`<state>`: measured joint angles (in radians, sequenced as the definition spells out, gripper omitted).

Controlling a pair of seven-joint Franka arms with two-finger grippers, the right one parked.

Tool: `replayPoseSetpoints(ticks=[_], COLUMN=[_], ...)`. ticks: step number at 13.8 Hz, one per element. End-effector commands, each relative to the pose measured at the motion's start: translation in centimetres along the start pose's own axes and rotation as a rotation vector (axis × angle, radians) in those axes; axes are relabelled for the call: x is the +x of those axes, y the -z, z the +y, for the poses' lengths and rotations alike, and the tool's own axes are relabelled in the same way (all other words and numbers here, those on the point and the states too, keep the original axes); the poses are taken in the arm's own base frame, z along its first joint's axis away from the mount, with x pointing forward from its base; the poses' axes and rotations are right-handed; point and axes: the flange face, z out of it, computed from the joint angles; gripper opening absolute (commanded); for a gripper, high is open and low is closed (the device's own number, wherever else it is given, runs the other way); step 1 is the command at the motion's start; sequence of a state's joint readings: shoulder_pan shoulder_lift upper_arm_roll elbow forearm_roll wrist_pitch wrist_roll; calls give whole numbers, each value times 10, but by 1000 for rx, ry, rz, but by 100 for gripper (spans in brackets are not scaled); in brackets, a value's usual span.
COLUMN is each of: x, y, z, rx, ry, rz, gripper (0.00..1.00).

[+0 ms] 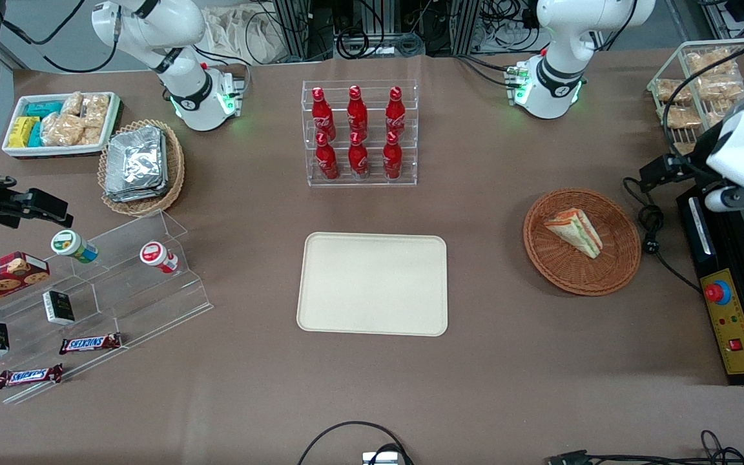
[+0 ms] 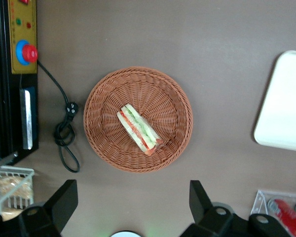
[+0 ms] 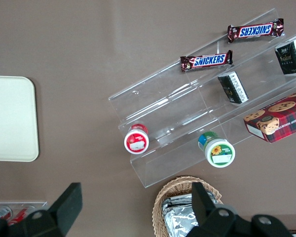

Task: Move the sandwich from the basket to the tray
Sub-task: 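Move the left gripper over the sandwich in the wicker basket, then lower the left gripper and close it on the wrapped sandwich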

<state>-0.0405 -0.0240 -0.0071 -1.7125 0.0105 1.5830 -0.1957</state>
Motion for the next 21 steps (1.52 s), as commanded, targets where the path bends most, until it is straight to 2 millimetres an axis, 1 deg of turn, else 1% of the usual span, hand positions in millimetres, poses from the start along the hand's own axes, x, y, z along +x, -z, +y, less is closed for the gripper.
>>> replayPoseSetpoints(ticks=[1,2,4,7,10,12,15,21], x=[1,1,4,-3,-9,-14,-27,-43], y=[-39,-57,-84,-134,-183,-203,-241,-288], z=[-1,-2,1,-1,3,4,2,-2], rx=[30,33,32,23,5,1,-30,-68], ry=[97,133,238,304,409,459,506,615], rz=[7,12,15,31,66,69,118,158], gripper=[100,100,100,100,100,100,100,100])
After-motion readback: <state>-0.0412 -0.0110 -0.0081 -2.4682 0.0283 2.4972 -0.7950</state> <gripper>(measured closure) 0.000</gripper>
